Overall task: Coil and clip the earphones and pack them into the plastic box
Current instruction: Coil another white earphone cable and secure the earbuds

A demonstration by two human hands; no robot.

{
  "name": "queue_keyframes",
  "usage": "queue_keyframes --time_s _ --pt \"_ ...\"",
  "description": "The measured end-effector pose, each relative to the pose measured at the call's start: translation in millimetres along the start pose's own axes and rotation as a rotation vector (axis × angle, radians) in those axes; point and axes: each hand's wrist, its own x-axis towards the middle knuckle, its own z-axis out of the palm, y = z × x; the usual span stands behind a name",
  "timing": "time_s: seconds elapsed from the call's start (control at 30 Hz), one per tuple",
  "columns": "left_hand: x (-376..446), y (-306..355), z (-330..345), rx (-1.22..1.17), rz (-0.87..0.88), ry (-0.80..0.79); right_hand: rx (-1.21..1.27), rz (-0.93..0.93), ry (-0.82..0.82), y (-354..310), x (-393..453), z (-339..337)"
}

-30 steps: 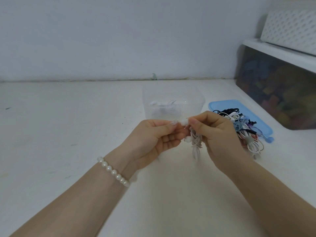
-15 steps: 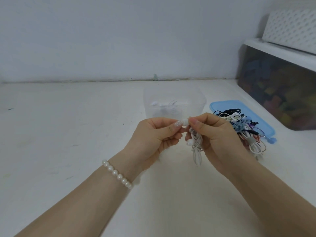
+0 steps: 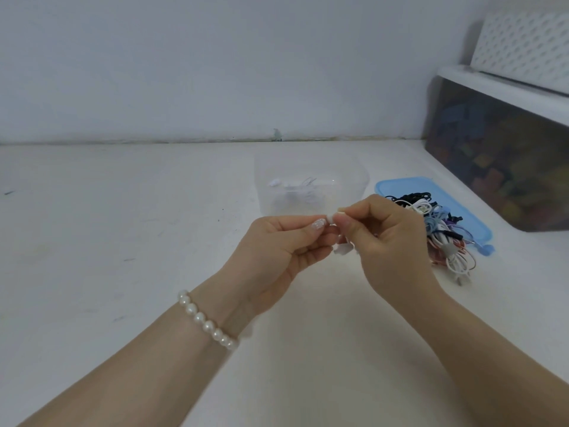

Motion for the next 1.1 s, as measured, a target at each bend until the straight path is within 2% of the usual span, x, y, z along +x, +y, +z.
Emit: queue_keyframes --time_s 0.17,0.23,0.47,0.53,0.77,0.9,1.1 --pt "1 1 -3 0.127 0.066 0.000 0.134 0.180 -0.092 -3 5 -7" --pt "1 1 -3 0.139 0.060 -0.005 0.146 0.194 -0.108 -3 5 -9" --pt "3 2 -4 -0.087 -0.108 -0.082 -0.159 -0.086 -0.001 2 1 -5" --pt "3 3 -2 -0.142 -0.129 -0.093 -0.186 -0.114 0.013 2 0 -5" --pt "6 2 -2 -0.096 -0.091 0.018 0.338 0.332 -0.102 -7 9 -12" --pt "9 2 -3 -0.071 -0.056 0.063 0.460 0.414 -0.178 -10 7 -10" --pt "8 0 -2 -0.026 -0.055 0.044 0.582 0.513 -0.258 -12 5 -7"
